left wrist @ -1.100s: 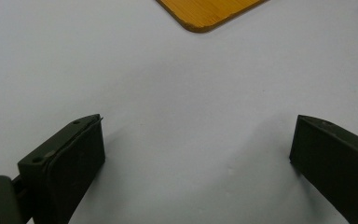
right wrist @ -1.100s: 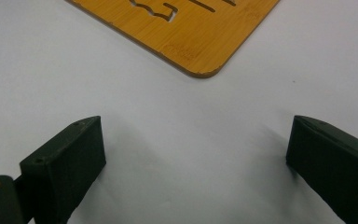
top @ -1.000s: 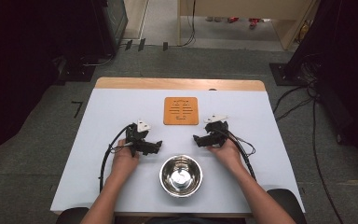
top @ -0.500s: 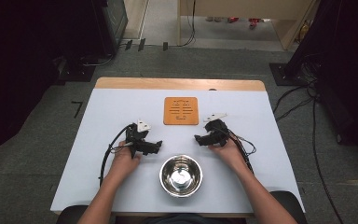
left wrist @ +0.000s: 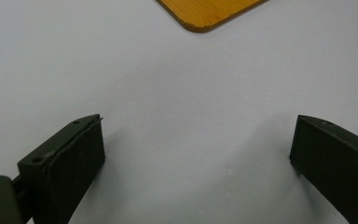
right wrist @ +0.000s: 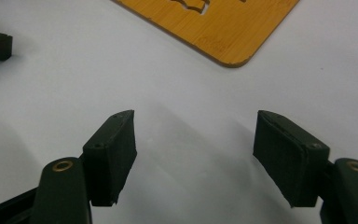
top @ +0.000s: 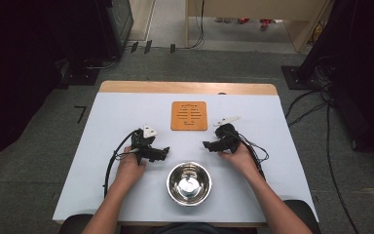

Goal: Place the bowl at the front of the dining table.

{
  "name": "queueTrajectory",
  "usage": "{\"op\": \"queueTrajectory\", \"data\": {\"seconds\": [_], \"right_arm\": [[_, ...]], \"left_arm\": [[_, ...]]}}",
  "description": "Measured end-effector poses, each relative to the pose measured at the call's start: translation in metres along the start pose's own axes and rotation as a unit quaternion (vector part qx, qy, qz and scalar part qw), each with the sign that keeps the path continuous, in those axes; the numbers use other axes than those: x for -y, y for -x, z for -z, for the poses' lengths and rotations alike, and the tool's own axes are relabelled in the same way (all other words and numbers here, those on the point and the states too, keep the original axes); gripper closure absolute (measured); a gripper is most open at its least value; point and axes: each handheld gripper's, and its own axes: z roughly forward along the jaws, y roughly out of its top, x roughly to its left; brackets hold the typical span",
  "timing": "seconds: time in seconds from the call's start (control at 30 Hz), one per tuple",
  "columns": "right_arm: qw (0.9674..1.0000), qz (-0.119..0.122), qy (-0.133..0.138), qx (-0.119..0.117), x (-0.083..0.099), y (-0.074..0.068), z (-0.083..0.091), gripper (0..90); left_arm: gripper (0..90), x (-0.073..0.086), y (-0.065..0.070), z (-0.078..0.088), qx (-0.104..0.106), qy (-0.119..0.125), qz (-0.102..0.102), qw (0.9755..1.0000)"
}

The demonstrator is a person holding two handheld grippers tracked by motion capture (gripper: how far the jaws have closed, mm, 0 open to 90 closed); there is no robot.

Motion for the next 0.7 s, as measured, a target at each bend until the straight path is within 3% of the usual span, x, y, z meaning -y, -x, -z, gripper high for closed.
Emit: {"op": "queueTrajectory", "data": {"seconds": [0.23, 0.7], "right_arm": [[0.9999, -0.001, -0.008, -0.013, 0.0, -0.005, 0.004, 31.4], [0.9992, 0.002, 0.003, -0.039, 0.001, -0.014, 0.021, 33.6]], "left_arm": [[2.9, 0.0, 0.0, 0.0, 0.0, 0.0, 0.0, 1.0], [2.9, 0.0, 0.0, 0.0, 0.0, 0.0, 0.0, 1.0]]}}
